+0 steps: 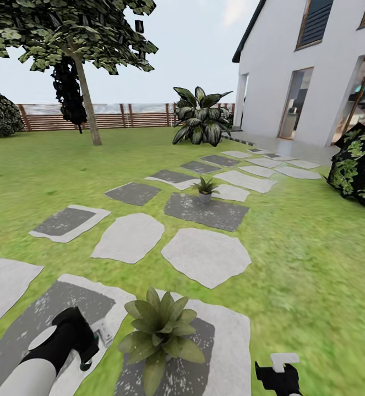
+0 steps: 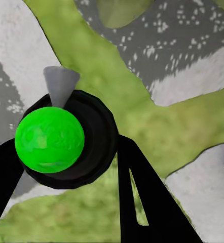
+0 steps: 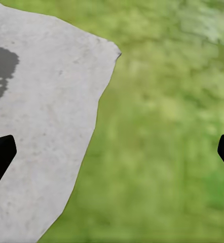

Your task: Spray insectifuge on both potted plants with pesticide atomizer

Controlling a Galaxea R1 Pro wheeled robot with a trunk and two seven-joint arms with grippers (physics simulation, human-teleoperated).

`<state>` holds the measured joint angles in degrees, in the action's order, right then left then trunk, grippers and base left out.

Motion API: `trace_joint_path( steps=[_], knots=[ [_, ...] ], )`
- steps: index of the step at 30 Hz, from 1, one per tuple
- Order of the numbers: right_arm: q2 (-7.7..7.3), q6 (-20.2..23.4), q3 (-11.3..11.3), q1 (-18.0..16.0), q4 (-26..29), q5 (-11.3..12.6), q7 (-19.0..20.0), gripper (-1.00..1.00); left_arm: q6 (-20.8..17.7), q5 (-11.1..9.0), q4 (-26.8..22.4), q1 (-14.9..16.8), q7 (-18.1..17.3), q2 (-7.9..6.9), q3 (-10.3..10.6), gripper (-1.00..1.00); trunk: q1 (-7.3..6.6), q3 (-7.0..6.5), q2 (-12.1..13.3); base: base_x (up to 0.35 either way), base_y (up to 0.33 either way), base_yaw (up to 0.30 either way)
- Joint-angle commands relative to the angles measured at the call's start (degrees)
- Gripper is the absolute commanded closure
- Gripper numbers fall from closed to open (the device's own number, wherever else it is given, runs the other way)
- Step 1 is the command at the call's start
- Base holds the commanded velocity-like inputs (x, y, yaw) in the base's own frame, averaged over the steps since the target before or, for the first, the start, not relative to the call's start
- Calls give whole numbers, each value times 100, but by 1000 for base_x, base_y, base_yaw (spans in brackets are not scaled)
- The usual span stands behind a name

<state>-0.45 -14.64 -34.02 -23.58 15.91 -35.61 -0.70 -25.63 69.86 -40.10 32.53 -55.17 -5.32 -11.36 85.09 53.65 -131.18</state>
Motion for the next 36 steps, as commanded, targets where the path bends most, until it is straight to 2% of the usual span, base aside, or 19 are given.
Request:
trace_joint_path(
  steps=[1, 4, 11, 13, 15, 17, 25, 27, 29, 33, 36],
  knots=[
    [1, -28, -44, -6, -9, -60, -7, -100, 134, 27, -7, 1, -39, 1, -28, 100, -1, 5, -2, 0, 0, 0],
    [1, -23, -44, -6, -9, -60, -8, -100, 362, 32, -11, -1, -61, -1, -44, 100, -1, 5, -2, 0, 0, 0],
    [1, -22, -44, -6, -9, -60, -4, -100, 439, 67, 57, -89, -73, -1, 1, 100, -1, 5, -2, 0, 0, 0],
    [1, -22, -44, -6, -9, -60, -8, -100, 440, 227, 62, -182, -73, 3, 2, 100, -1, 5, -2, 0, 0, 0],
    [1, -24, -44, -6, -9, -60, -8, -100, 463, 502, 67, -257, -79, 5, -3, 100, -1, 5, -2, 0, 0, 0],
    [1, -27, -44, -6, -24, -60, -8, -100, 483, 649, 78, -328, -87, 0, -21, 100, -1, 5, -2, 0, 0, 0],
    [1, -30, -44, -6, -71, -60, -9, -100, 429, 649, 82, -376, -118, -125, -86, 100, -1, 5, -2, 0, 0, 0],
    [1, -30, -44, -6, -72, -60, -9, -100, 410, 630, 82, -378, -127, -312, -93, 100, -1, 5, -2, 0, 0, 0],
    [1, -30, -44, -6, -73, -60, -7, -100, 399, 621, 82, -373, -132, -400, -113, 100, -1, 5, -2, 0, 0, 0],
    [1, -30, -44, -6, -79, -60, -7, -100, 381, 611, 82, -366, -108, -362, -317, 100, -1, 5, -2, 0, 0, 0],
    [1, -30, -44, -6, -79, -60, -6, -100, 295, 609, 89, -365, -93, -293, -335, 100, -1, 5, -2, 0, 0, 0]
  ],
)
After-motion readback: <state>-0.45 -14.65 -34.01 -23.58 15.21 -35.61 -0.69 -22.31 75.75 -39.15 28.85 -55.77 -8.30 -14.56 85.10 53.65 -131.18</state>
